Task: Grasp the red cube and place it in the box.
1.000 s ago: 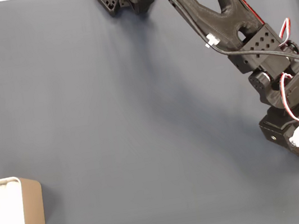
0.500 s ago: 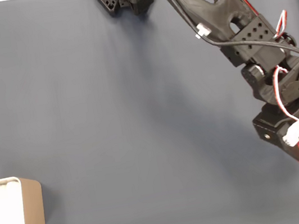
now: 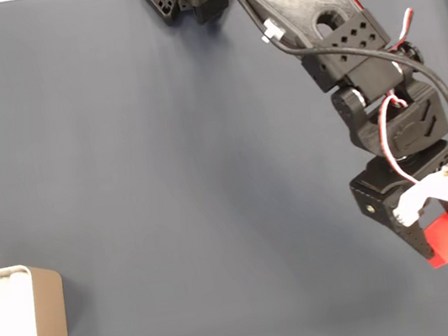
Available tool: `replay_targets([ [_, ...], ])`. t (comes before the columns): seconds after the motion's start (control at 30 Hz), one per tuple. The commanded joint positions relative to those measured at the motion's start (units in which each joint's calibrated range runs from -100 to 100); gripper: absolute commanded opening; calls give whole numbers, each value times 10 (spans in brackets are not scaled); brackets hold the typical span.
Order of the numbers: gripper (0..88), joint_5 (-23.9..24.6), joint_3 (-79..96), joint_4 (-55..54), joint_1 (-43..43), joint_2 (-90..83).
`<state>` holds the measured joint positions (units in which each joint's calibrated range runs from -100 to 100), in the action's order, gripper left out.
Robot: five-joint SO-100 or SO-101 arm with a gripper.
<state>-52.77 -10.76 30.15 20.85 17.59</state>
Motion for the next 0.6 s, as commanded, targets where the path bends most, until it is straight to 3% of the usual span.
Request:
replay_targets([
  [0.0, 28, -5, -2, 11, -18, -67],
  [0.57, 26, -4, 9, 44, -75, -136],
])
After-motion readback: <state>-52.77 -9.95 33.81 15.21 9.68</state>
